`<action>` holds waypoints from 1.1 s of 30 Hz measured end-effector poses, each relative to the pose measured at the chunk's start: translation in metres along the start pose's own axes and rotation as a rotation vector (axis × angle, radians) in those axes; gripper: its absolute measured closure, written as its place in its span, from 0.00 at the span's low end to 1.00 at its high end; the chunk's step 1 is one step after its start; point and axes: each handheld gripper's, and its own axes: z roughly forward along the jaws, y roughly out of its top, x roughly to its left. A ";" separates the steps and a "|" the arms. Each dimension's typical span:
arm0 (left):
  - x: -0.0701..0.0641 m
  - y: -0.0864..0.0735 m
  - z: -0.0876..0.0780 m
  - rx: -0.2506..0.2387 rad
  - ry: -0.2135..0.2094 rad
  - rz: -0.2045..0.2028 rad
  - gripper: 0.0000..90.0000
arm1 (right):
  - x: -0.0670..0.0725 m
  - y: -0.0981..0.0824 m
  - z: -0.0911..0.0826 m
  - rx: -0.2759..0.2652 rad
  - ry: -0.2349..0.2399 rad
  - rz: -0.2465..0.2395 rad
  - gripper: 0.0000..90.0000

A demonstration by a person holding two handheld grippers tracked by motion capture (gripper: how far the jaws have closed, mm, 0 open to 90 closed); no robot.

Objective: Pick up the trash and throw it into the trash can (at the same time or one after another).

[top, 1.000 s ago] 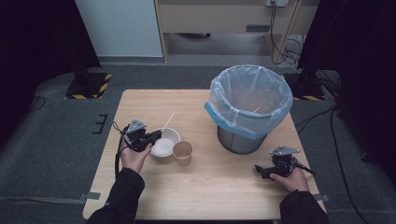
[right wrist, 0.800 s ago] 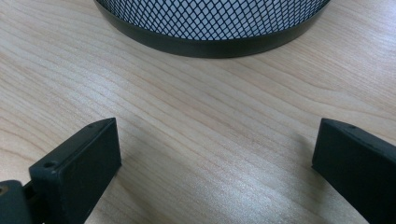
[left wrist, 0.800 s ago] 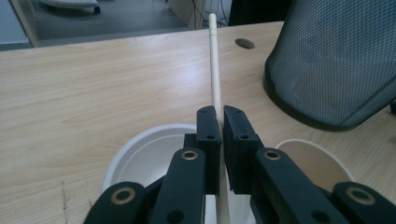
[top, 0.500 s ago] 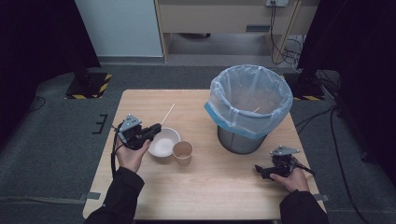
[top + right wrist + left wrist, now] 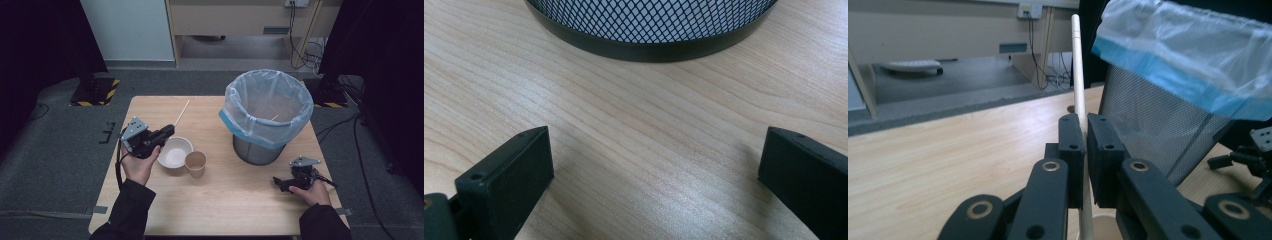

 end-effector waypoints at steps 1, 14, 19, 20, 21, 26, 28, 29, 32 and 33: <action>-0.001 0.002 -0.001 -0.008 -0.001 0.002 0.95 | 0.000 0.000 0.000 0.000 0.000 0.000 0.02; -0.017 0.035 -0.001 -0.088 -0.035 0.026 0.95 | 0.000 0.000 0.000 0.000 0.000 0.000 0.02; -0.027 0.049 0.004 -0.105 -0.054 0.052 0.95 | 0.000 0.000 0.000 0.000 0.000 0.000 0.02; -0.030 0.052 0.005 -0.110 -0.059 0.056 0.95 | 0.000 0.000 0.000 0.000 0.000 0.000 0.02; -0.032 0.055 0.006 -0.114 -0.063 0.061 0.95 | 0.000 0.000 0.000 0.000 0.000 0.000 0.02; -0.043 0.070 0.013 -0.137 -0.085 0.079 0.95 | 0.000 0.000 0.000 0.000 0.000 0.000 0.02; -0.047 0.075 0.015 -0.144 -0.093 0.082 0.95 | 0.000 0.000 0.000 0.000 0.000 0.000 0.02; -0.049 0.077 0.016 -0.147 -0.097 0.083 0.95 | 0.000 0.000 0.000 0.000 0.000 0.000 0.02; -0.054 0.084 0.021 -0.156 -0.109 0.091 0.95 | 0.000 0.000 0.000 0.000 0.000 0.000 0.02; -0.056 0.085 0.022 -0.157 -0.111 0.093 0.95 | 0.000 0.000 0.000 0.000 0.000 0.000 0.02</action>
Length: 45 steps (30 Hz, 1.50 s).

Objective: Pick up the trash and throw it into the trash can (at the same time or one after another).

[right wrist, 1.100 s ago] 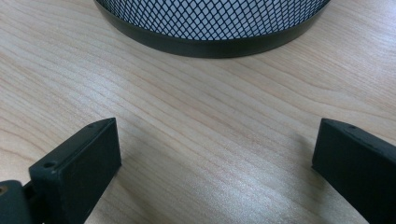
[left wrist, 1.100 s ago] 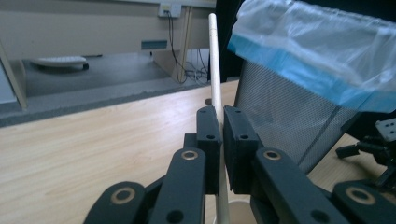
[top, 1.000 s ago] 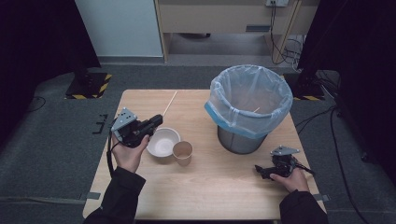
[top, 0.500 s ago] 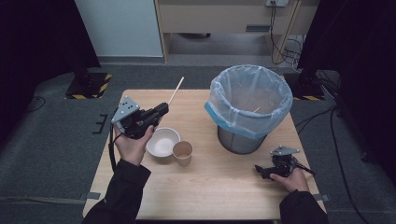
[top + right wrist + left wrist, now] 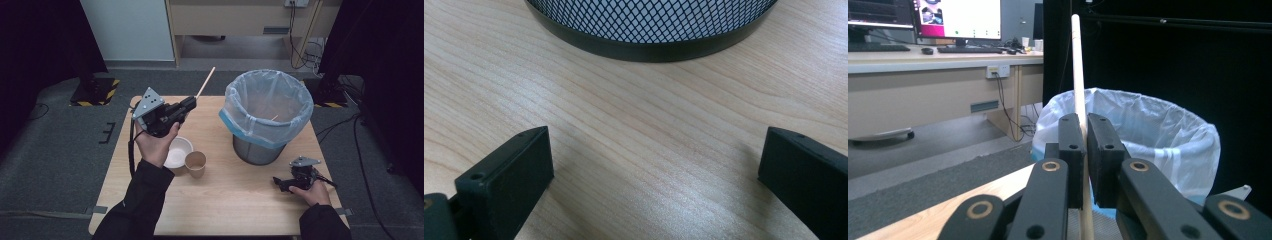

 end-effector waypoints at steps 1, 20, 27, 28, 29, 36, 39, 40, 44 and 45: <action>-0.001 0.002 0.002 -0.002 -0.004 0.002 0.95 | 0.000 0.000 0.000 0.000 0.000 0.000 0.02; -0.018 0.026 0.042 -0.015 -0.044 0.028 0.95 | 0.000 0.000 0.000 -0.001 0.000 0.002 0.02; -0.023 0.032 0.055 -0.010 -0.057 0.046 0.95 | 0.000 0.000 0.000 -0.002 -0.001 -0.001 0.02; -0.024 0.033 0.057 -0.013 -0.059 0.043 0.95 | 0.000 0.000 0.000 -0.002 -0.001 -0.001 0.02; -0.025 0.034 0.060 -0.011 -0.062 0.046 0.95 | 0.000 0.000 0.000 -0.003 -0.001 -0.001 0.02; -0.034 0.044 0.073 -0.014 -0.076 0.064 0.95 | 0.000 0.000 0.000 -0.003 -0.001 -0.001 0.02; -0.037 0.048 0.078 -0.017 -0.081 0.074 0.95 | 0.000 0.000 0.000 -0.002 -0.001 -0.001 0.02; -0.039 0.049 0.081 -0.018 -0.083 0.077 0.95 | 0.000 0.000 0.000 -0.003 -0.001 -0.001 0.02; -0.045 0.055 0.090 -0.024 -0.097 0.082 0.95 | 0.000 0.000 0.000 -0.002 -0.001 -0.001 0.02; -0.046 0.056 0.092 -0.024 -0.098 0.084 0.95 | 0.000 0.000 0.000 -0.002 -0.001 -0.001 0.02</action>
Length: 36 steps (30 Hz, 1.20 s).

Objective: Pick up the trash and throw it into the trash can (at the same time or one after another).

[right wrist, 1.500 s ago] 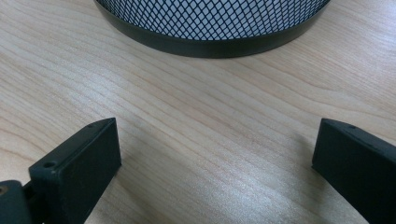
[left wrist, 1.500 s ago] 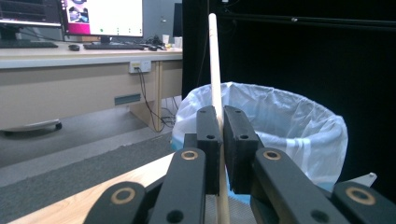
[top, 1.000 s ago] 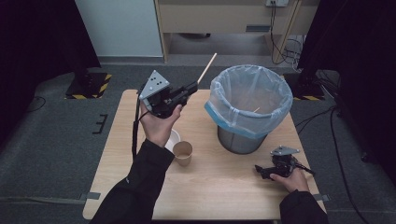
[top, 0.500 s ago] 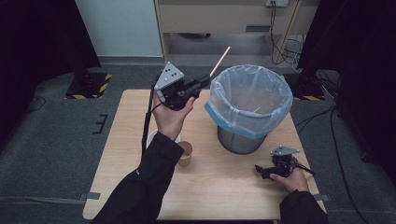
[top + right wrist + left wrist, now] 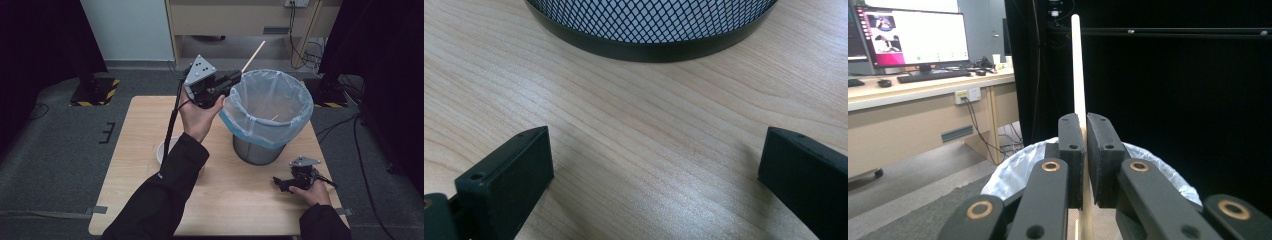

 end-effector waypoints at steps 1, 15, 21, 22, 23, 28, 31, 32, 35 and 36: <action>-0.001 0.001 0.002 0.000 -0.002 0.002 0.95 | 0.000 0.000 0.000 0.000 0.000 0.000 0.02; -0.009 0.004 0.039 0.024 -0.018 0.014 0.95 | 0.000 0.000 0.000 0.000 0.000 0.000 0.02; -0.008 0.005 0.055 0.026 -0.012 -0.005 0.95 | 0.000 0.000 0.000 0.000 0.000 0.000 0.02; -0.008 0.005 0.058 0.028 -0.012 -0.003 0.95 | 0.000 0.000 0.000 0.000 0.000 0.000 0.02; -0.008 0.005 0.061 0.030 -0.012 -0.001 0.95 | 0.000 0.000 0.000 0.000 0.000 0.000 0.02; -0.010 0.004 0.076 0.038 -0.013 -0.003 0.95 | 0.000 0.000 0.000 0.002 0.000 -0.001 0.02; -0.012 0.004 0.086 0.051 -0.014 0.009 0.95 | 0.000 0.000 0.000 0.002 0.000 -0.001 0.02; -0.013 0.004 0.088 0.054 -0.015 0.013 0.95 | 0.000 0.000 0.000 0.002 0.000 -0.001 0.02; -0.014 0.004 0.097 0.065 -0.010 0.022 0.95 | 0.000 0.000 0.000 0.002 0.000 -0.001 0.02; -0.014 0.004 0.101 0.070 -0.007 0.023 0.95 | 0.000 0.000 0.000 0.002 0.000 -0.001 0.02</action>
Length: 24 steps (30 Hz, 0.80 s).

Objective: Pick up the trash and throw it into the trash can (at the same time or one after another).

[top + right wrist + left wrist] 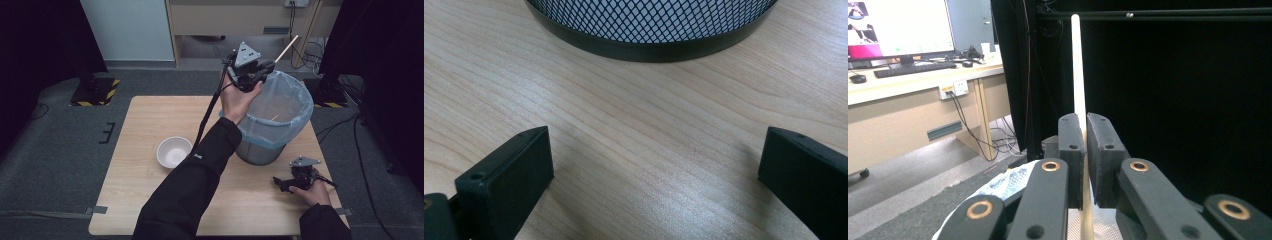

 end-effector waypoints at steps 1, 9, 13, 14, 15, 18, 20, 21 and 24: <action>0.000 0.000 0.003 0.007 0.002 0.005 0.95 | 0.000 0.000 0.000 0.000 0.000 0.000 0.02; 0.000 -0.006 0.025 0.063 -0.006 0.033 0.93 | 0.000 0.000 0.000 0.000 0.000 0.000 0.02; 0.002 -0.010 0.025 0.064 -0.012 0.033 0.86 | 0.001 0.000 0.000 0.001 0.006 -0.001 0.02; 0.003 -0.010 0.023 0.057 -0.017 0.022 0.85 | 0.001 0.000 0.000 0.002 0.006 -0.001 0.02; 0.004 -0.011 0.021 0.054 -0.019 0.015 0.85 | 0.001 0.000 0.000 0.002 0.007 -0.001 0.02; 0.009 -0.013 0.011 0.040 -0.025 -0.001 0.82 | 0.001 0.000 0.000 0.002 0.006 -0.002 0.02; 0.013 -0.013 0.001 0.029 -0.023 -0.005 0.80 | 0.001 0.000 0.000 0.001 0.007 -0.001 0.02; 0.014 -0.014 -0.003 0.025 -0.024 -0.008 0.79 | 0.001 0.000 0.000 0.002 0.007 -0.001 0.02; 0.019 -0.015 -0.022 0.020 -0.019 -0.008 0.75 | 0.001 0.000 0.000 0.001 0.007 -0.002 0.02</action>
